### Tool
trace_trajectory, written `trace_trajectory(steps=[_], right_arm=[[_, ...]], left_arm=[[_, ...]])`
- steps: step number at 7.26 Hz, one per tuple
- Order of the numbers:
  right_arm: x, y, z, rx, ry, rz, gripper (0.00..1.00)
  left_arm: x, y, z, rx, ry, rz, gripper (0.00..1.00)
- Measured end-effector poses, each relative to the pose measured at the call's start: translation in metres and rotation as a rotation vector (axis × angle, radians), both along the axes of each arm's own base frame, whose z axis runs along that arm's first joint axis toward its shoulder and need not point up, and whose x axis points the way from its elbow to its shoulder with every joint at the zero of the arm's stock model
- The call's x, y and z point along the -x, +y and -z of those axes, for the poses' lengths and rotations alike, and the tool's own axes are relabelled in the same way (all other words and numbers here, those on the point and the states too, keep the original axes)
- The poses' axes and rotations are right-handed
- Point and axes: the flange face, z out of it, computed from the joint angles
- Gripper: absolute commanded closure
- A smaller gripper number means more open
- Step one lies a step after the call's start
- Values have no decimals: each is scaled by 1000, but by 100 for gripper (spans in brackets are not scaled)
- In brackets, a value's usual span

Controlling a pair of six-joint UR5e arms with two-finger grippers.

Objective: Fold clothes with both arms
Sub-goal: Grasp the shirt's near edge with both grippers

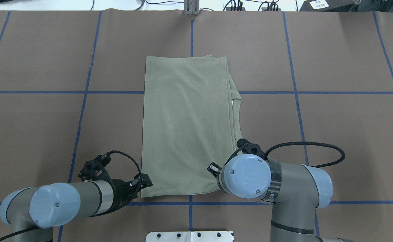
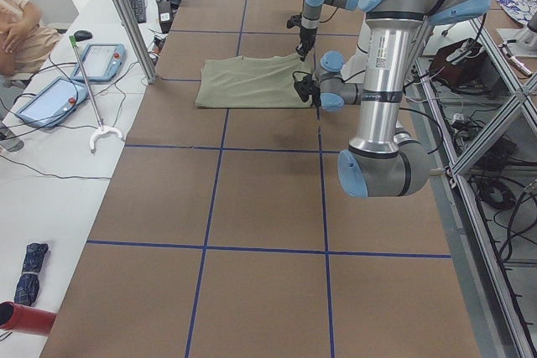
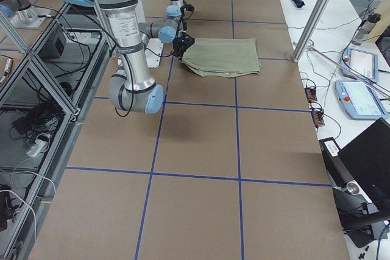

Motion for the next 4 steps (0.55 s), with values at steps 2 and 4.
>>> trace_trajectory(steps=[2, 4], right_arm=[[0, 0, 0, 0, 1, 0, 100], [0, 1, -1, 0, 1, 2, 100]], left_arm=[[-11, 12, 0, 5, -24, -24, 39], [-16, 14, -2, 6, -36, -29, 82]])
